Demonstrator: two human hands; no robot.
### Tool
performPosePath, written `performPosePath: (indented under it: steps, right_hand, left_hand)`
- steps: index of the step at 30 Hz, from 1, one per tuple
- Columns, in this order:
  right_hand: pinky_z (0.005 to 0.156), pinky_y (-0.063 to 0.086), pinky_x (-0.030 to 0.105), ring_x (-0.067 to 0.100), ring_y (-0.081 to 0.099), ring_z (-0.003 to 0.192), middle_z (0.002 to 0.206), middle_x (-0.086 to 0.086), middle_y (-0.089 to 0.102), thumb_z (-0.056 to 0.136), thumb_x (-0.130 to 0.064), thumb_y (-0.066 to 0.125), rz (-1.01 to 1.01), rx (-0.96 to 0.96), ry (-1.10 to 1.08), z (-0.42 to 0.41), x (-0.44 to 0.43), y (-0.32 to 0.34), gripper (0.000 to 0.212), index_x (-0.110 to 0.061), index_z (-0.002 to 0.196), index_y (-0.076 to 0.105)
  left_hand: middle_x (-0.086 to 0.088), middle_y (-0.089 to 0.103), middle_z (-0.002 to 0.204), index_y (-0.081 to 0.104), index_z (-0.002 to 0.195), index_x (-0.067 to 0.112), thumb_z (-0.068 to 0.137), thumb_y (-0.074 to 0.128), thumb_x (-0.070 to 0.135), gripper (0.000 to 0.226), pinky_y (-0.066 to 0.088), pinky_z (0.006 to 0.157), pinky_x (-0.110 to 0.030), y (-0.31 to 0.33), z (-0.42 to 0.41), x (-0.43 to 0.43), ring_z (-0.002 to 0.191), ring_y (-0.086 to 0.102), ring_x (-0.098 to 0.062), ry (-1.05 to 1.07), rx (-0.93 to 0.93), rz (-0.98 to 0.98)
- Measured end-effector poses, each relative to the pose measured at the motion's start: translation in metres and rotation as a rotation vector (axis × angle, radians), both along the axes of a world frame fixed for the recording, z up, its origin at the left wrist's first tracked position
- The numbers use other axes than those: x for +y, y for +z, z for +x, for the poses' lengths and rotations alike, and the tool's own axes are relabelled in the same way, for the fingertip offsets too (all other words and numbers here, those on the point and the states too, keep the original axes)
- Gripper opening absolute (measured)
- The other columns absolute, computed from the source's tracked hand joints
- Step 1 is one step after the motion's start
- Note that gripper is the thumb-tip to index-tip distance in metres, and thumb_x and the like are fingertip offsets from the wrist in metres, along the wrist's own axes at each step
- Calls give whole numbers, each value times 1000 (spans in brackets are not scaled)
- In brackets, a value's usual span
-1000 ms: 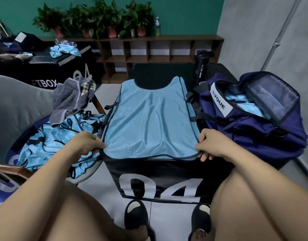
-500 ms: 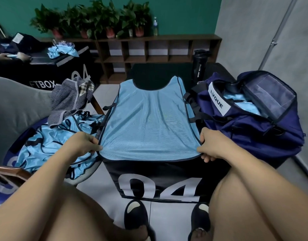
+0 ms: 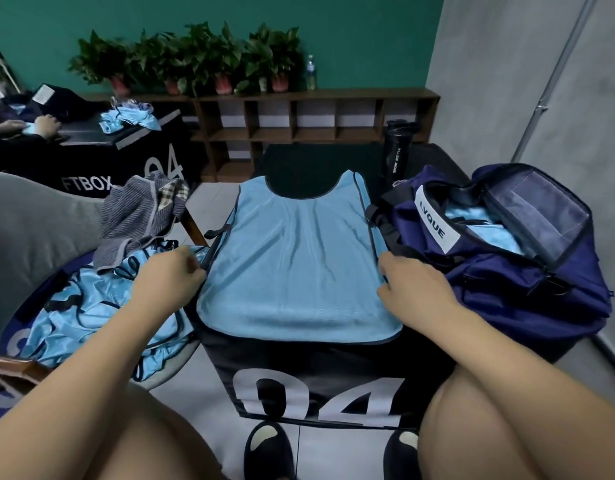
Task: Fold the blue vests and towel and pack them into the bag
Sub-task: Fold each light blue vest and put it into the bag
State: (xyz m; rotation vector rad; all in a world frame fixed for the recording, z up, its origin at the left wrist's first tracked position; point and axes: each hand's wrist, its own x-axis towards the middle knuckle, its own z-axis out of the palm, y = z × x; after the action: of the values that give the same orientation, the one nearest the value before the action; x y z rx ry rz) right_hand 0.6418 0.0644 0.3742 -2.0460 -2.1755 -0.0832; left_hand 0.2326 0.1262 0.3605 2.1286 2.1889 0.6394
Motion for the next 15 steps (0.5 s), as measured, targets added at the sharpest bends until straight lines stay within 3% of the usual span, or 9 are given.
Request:
performPosePath:
  steps: [2,4,6,8,11,15]
  right_hand:
    - [74,49,41,33,61,106,115,4,60,97,-19,53,19,67,97,-10,16,-9,22,-16,119,55]
    - [91,52,44,31,58,121,130,5,59,103,-21,49,-29,114,182,-16,33,-18,33,-16,135,55]
    - [114,42,46,31,46,142,154,7,49,110,-29,43,-98,130,242,-24,47,-23,47,-14,155,43]
    - [129,24,43,25,25,159,173,6,28,114,-38,38,-184,174,271,-34,57,-26,61,-13,167,25]
    - [133,7,41,21,3,164,178,6,6,114,-52,30,-282,193,227,-42,74,-36,72,-13,170,8]
    - [133,7,44,29,1,164,177,14,4,110,-64,25,-333,179,32,-31,91,-46,86,-4,169,7]
  left_hand:
    - [3,66,87,64,94,21,90,71,22,8,46,63,-35,-1,14,14,78,62,-21,-135,-31,56]
    - [-1,67,105,67,115,17,96,69,21,20,45,73,-34,-4,26,26,91,64,-23,-242,-37,31]
    - [-5,65,132,64,134,16,101,65,19,33,49,90,-36,-9,37,35,112,65,-27,-297,-40,-12]
    - [-3,57,151,57,146,21,105,60,21,40,48,106,-40,-14,49,41,131,60,-27,-328,-81,-70]
    - [-2,47,163,45,157,25,109,56,28,50,41,117,-41,-21,59,49,143,52,-27,-347,-101,-192]
    - [-2,27,174,30,167,26,107,54,53,69,28,126,-39,-31,54,56,156,35,-25,-307,-46,-338]
